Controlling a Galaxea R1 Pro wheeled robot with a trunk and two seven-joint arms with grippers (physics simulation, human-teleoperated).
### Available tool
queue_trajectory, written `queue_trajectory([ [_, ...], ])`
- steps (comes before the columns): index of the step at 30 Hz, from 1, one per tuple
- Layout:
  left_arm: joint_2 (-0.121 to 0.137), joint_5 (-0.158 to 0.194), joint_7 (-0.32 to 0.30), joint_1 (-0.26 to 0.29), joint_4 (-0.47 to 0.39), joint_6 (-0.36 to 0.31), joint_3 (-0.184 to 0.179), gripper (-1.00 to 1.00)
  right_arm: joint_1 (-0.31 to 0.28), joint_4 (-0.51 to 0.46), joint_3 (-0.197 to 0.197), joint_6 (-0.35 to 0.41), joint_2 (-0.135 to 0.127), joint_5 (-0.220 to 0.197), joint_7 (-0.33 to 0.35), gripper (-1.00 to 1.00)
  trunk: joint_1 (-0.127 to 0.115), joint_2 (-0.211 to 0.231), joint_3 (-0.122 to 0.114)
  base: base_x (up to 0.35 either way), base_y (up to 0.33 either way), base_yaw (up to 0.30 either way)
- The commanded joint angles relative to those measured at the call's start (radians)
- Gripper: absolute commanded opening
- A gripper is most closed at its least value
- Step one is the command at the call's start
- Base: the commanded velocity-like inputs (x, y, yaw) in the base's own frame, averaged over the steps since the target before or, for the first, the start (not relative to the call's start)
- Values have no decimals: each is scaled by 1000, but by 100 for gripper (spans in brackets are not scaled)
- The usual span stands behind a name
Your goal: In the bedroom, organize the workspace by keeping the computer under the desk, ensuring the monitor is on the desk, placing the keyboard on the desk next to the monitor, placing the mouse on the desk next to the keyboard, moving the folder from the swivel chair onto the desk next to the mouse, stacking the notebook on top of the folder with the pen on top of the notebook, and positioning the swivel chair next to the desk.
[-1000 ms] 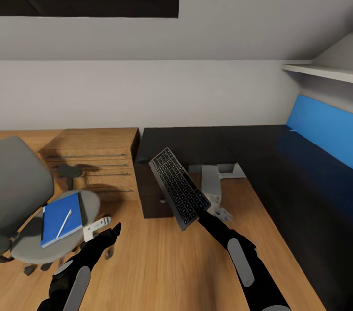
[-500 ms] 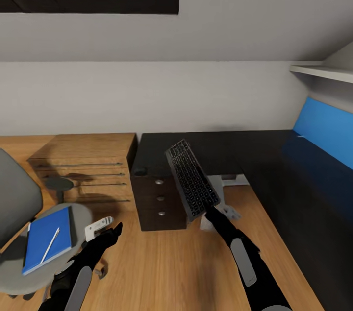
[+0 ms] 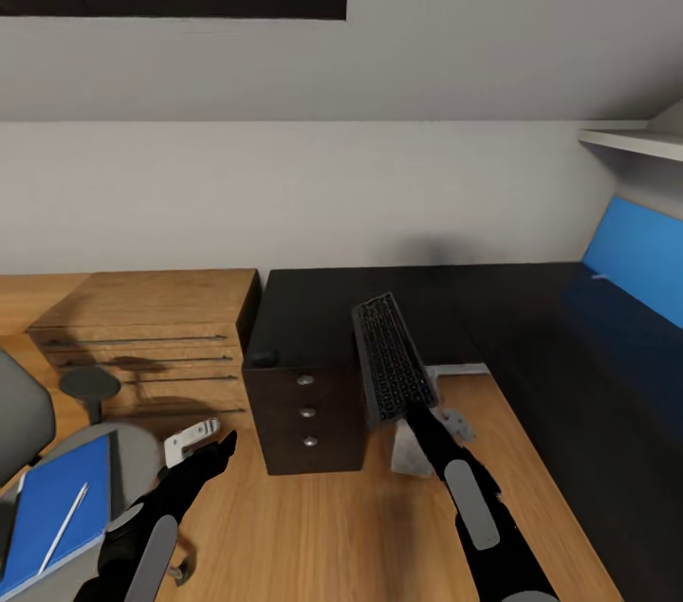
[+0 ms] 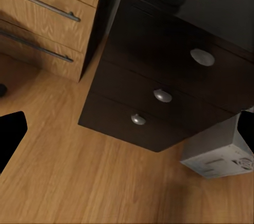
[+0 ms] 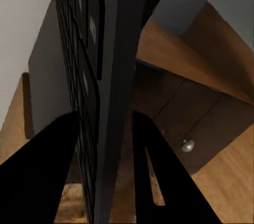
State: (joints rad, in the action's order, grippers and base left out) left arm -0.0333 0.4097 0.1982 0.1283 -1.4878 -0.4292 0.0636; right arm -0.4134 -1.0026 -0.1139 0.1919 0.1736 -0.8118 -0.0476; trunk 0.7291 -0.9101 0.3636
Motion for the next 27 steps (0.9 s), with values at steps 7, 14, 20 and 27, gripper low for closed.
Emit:
queue_trajectory([
  [7,0,11,6,1,-2,-5,1,100,-1,35,-3,106,1,-269,-5,-100,1,-1,1,321,0,0],
  [14,0,11,6,1,-3,-6,1,100,-1,78,0,115,1,-356,-5,-100,1,-1,1,321,45,0],
  [20,0,11,6,1,-4,-9,1,100,-1,108,4,118,1,-372,-3,-100,1,-1,1,305,162,0],
  [27,1,12,6,1,-5,-14,2,100,-1,123,14,117,1,-374,-2,-100,1,-1,1,138,185,0],
])
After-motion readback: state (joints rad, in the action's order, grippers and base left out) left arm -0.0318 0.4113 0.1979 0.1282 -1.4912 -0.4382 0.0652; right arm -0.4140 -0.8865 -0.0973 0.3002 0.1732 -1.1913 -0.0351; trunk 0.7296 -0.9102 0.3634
